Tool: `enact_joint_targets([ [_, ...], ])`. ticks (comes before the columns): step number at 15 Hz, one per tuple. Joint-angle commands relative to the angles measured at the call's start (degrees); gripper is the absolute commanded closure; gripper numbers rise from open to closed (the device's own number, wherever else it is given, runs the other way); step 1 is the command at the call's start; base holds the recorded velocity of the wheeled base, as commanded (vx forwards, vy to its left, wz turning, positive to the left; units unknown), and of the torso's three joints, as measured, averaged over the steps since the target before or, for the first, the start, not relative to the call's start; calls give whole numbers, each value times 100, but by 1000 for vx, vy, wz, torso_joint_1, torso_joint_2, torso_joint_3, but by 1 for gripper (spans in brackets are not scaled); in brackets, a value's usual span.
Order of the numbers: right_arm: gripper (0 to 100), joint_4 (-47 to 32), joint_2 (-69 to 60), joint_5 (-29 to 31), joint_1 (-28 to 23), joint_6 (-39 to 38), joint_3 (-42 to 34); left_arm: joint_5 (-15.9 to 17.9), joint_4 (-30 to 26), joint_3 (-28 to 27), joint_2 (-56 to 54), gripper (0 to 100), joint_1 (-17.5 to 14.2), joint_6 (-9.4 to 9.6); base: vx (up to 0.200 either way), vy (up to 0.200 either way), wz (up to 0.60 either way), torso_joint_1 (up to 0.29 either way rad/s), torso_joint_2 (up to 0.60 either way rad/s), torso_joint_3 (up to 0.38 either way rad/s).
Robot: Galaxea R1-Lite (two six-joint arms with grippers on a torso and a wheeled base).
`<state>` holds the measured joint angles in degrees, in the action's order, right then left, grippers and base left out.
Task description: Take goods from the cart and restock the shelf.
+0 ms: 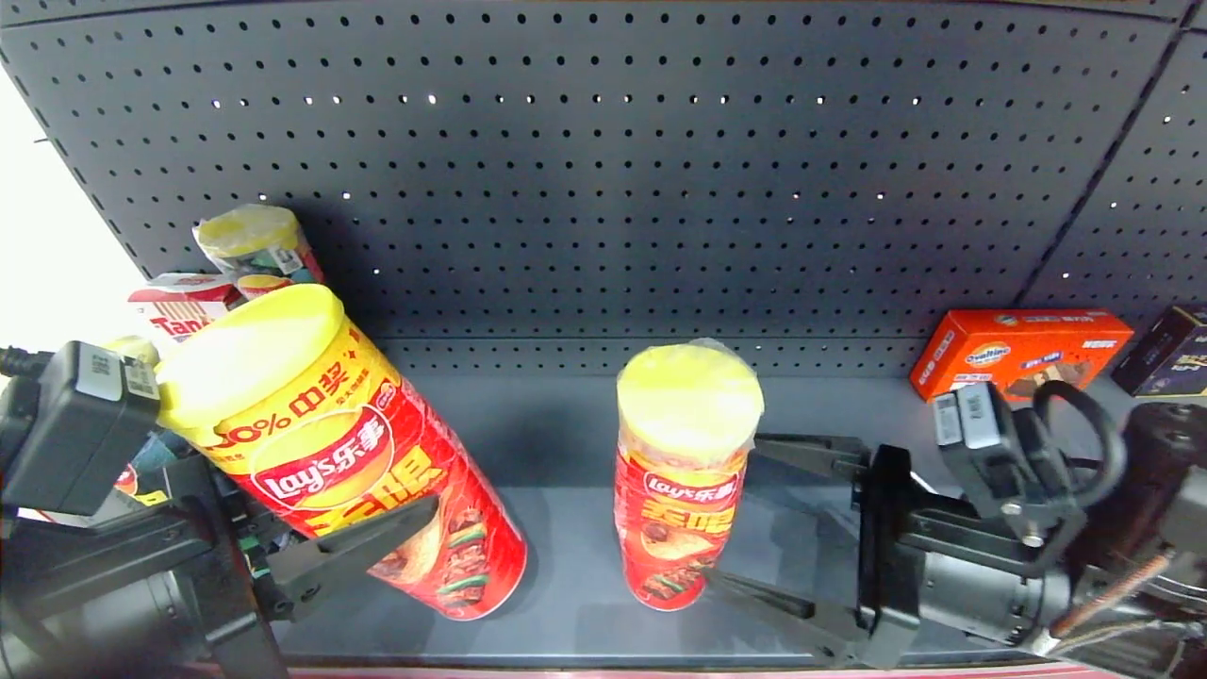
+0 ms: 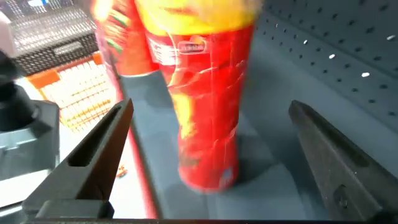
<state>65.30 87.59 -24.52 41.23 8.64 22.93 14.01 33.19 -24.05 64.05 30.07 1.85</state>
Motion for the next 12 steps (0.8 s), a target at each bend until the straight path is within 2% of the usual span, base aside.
enact_joint_targets([
  [1,0,-273,-1104,-1,-115,6,-342,-3,3,-3,37,100,7,-1,0,0,0,0,0,0],
  [4,0,-1855,-2686,17,-370,15,-351,-21,3,-12,37,100,7,8,0,0,0,0,0,0],
  [5,0,-2083,-2879,17,-440,15,-351,-21,3,-12,37,100,7,17,0,0,0,0,0,0],
  [7,0,-3068,-3863,298,-862,-12,-421,-21,3,-38,46,100,7,26,0,0,0,0,0,0],
  [8,0,-3129,-3951,333,-871,-21,-447,-21,3,-38,46,100,7,26,0,0,0,0,0,0],
  [10,0,-3806,-5050,913,-871,-161,-834,-21,12,-56,37,100,-10,43,0,0,0,0,0,0],
  [12,0,-4149,-5630,1239,-880,-258,-983,-21,3,-38,37,100,-10,114,0,0,0,0,0,0],
])
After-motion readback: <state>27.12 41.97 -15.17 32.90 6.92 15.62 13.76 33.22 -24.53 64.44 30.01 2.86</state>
